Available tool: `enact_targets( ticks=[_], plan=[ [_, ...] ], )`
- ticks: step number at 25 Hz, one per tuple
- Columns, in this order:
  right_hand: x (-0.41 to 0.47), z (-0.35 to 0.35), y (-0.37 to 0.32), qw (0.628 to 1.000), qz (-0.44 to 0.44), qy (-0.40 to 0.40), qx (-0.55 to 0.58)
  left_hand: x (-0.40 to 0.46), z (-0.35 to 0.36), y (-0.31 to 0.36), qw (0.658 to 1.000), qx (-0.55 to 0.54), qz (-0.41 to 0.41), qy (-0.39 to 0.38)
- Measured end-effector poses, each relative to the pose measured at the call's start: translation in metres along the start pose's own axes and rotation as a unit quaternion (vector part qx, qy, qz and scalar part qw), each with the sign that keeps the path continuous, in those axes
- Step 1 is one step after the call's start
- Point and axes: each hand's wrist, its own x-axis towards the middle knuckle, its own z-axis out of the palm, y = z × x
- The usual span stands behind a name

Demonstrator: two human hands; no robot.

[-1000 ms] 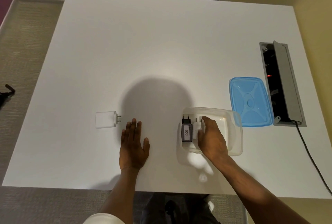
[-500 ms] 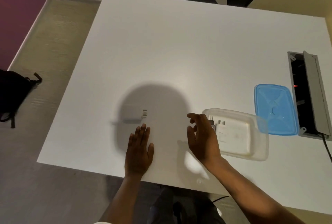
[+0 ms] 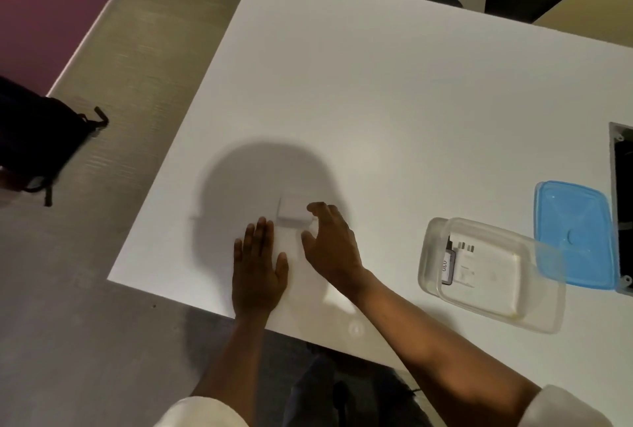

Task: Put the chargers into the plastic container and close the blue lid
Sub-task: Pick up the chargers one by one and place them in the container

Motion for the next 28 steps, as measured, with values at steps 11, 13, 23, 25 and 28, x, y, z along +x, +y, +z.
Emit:
enact_targets(
  ticks=[11, 13, 23, 25, 28],
  plan=[
    [0.039, 0.057, -0.025, 0.973, 0.018, -0.028, -0.228, 0.002, 0.002, -0.004, 0.999, 0.02, -0.007, -0.028],
    [0.038, 0.056, -0.016, 0.97, -0.011, 0.002, -0.243, 0.002, 0.001, -0.004, 1.0, 0.011, -0.01, -0.023],
    [0.027, 0.017, 0.041, 0.959, -0.11, -0.032, -0.259, 0.001, -0.002, -0.003, 0.999, -0.033, -0.007, 0.011],
    [0.018, 0.012, 0.048, 0.965, -0.062, -0.015, -0.254, 0.0, -0.003, -0.003, 0.999, -0.032, -0.006, 0.016],
    [0.006, 0.002, 0.055, 0.973, -0.004, -0.007, -0.229, 0.0, -0.002, -0.003, 0.999, -0.028, -0.005, 0.019]
  ],
)
